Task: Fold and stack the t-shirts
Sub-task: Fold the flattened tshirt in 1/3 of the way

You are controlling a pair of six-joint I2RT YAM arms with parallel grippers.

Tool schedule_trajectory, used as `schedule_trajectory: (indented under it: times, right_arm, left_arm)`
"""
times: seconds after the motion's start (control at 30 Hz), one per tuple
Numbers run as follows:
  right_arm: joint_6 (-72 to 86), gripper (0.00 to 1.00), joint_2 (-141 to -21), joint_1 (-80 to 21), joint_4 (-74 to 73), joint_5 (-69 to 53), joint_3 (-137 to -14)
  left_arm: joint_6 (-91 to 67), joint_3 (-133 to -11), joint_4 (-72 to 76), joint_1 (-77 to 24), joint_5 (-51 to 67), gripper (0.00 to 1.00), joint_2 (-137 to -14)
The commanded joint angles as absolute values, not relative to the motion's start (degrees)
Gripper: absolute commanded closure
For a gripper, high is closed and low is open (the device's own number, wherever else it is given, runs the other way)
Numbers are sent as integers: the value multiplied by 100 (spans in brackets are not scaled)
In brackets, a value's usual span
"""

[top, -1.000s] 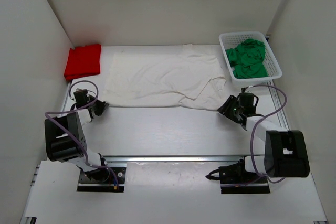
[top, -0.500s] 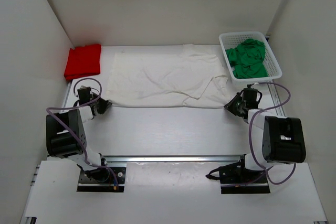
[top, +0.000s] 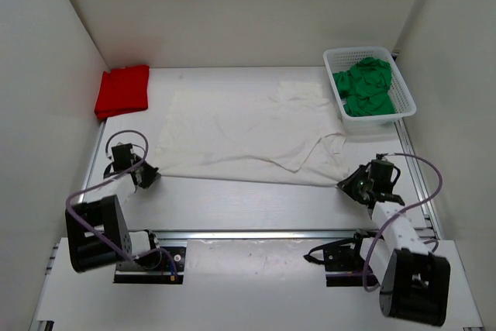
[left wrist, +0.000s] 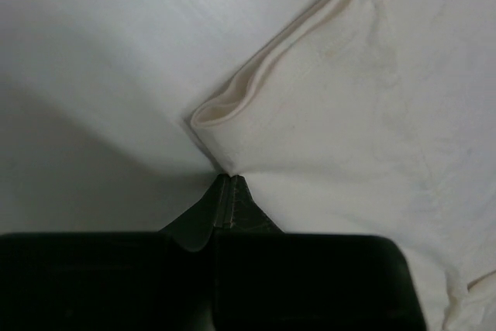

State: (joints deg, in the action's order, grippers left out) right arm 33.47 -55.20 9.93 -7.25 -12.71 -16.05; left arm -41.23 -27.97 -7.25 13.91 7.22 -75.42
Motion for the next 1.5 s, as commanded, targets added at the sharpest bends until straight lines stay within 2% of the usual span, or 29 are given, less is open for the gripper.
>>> schedule_trajectory:
  times: [0.0,0.1,0.2,0.23,0.27,0.3,0.33,0.37,0.4,0.43,0.53,0.57,0.6,0.63,0.67,0.7,0.73,0.77,0.83,0.93,1.0,1.33,1.47]
  right_arm:
    - [3585,100,-4651,750,-1660,-1179,-1538]
    - [3762,100,-4228,693,-2142,-1431,-1722]
    - [3910,100,-3859,608,-2636,-1478,-1819]
    - [3929,97,-3771,519,-2732,-1311,-1819]
    - [3903,86,-3614,492,-2768,-1153,-1889]
    - [3824,75,-3517,553,-2760,-1012,-1933]
    - [3780,70,-3533,693,-2777,-1098,-1968]
    - [3640,57,-3568,738,-2803,-1107,-2125]
    - [3499,48,-3603,773,-2812,-1081,-2310]
    - [3376,46,-3699,765,-2734,-1151,-2372]
    - [2805,44,-4294,564,-2751,-1160,-3004]
    - [2734,47,-4446,432,-2664,-1238,-3102]
    - [2646,58,-4569,109,-2567,-1318,-3198]
    - [2759,73,-4857,-330,-2358,-1336,-3286]
    - [2768,79,-5147,-873,-2007,-1345,-3278]
    - [2864,88,-5281,-1114,-1847,-1293,-3296]
    - [2944,94,-5552,-1569,-1559,-1083,-3296]
    - [2997,97,-5798,-1826,-1242,-1055,-3287]
    - [3277,96,-6143,-2021,-714,-1238,-3147]
    - [3568,82,-6713,-2118,-36,-1240,-3006]
    - [3673,78,-6951,-2110,253,-1238,-2988]
    - [4113,74,-7672,-2101,738,-1301,-2699]
    - [4113,73,-7997,-2171,589,-1327,-2953]
  left_arm:
    - [-3622,-2549,-1843,1538,9,100,-6796]
    - [-3683,-2777,-2826,1056,-876,100,-6215]
    - [-3559,-2891,-3128,1082,-738,97,-6039]
    - [-3612,-2900,-3094,1107,-738,81,-6021]
    - [-3525,-2961,-3024,1107,-573,60,-6055]
    - [-3516,-3110,-3067,1064,-563,48,-6099]
    - [-3463,-3233,-3102,1020,-623,25,-6152]
    - [-3428,-3452,-3224,1002,-937,10,-6178]
    - [-3445,-3619,-3295,784,-1114,3,-6179]
    - [-3437,-3865,-3374,600,-1334,1,-6179]
    - [-3393,-4279,-3306,134,-1661,1,-5995]
    - [-3358,-4263,-3131,80,-1426,1,-5925]
    - [-3323,-4289,-2937,-121,-1267,1,-5854]
    - [-3192,-4089,-2466,-332,-717,17,-5758]
    - [-3260,-3974,-2009,-551,-303,30,-5800]
    - [-3296,-3790,-1743,-684,-64,34,-5809]
    - [-3453,-3658,-1227,-990,286,44,-5879]
    - [-3637,-3639,-926,-1367,342,51,-5984]
    - [-3718,-3743,-722,-2018,308,53,-6475]
    - [-3727,-3788,-379,-2688,658,62,-6977]
    - [-3762,-3622,-124,-3048,790,63,-7092]
    - [-3911,-2848,580,-3146,1037,59,-6900]
    - [-3911,-2812,642,-3208,1151,58,-6908]
